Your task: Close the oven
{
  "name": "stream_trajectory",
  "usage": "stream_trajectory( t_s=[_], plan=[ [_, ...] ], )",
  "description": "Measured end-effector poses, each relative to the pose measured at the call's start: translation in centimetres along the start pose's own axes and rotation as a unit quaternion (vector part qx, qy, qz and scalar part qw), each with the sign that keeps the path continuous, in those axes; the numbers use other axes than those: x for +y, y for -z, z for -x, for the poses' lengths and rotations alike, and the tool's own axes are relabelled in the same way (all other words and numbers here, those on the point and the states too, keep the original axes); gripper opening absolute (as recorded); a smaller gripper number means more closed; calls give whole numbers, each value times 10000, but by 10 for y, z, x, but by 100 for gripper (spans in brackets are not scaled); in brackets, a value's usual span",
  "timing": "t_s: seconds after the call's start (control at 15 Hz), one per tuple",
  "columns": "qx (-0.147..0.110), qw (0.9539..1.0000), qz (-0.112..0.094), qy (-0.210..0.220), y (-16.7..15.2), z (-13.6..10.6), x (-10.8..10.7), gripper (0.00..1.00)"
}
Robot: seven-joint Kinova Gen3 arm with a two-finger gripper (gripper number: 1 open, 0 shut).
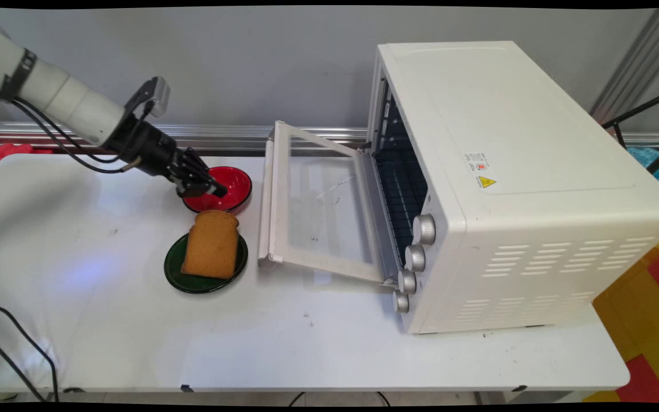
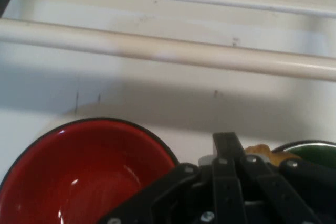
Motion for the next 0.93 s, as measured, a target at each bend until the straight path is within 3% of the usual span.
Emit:
stream_trajectory(
  t_s=[0.93],
  plan=[
    [464, 9985, 119, -252, -64, 11, -11, 0]
  ],
)
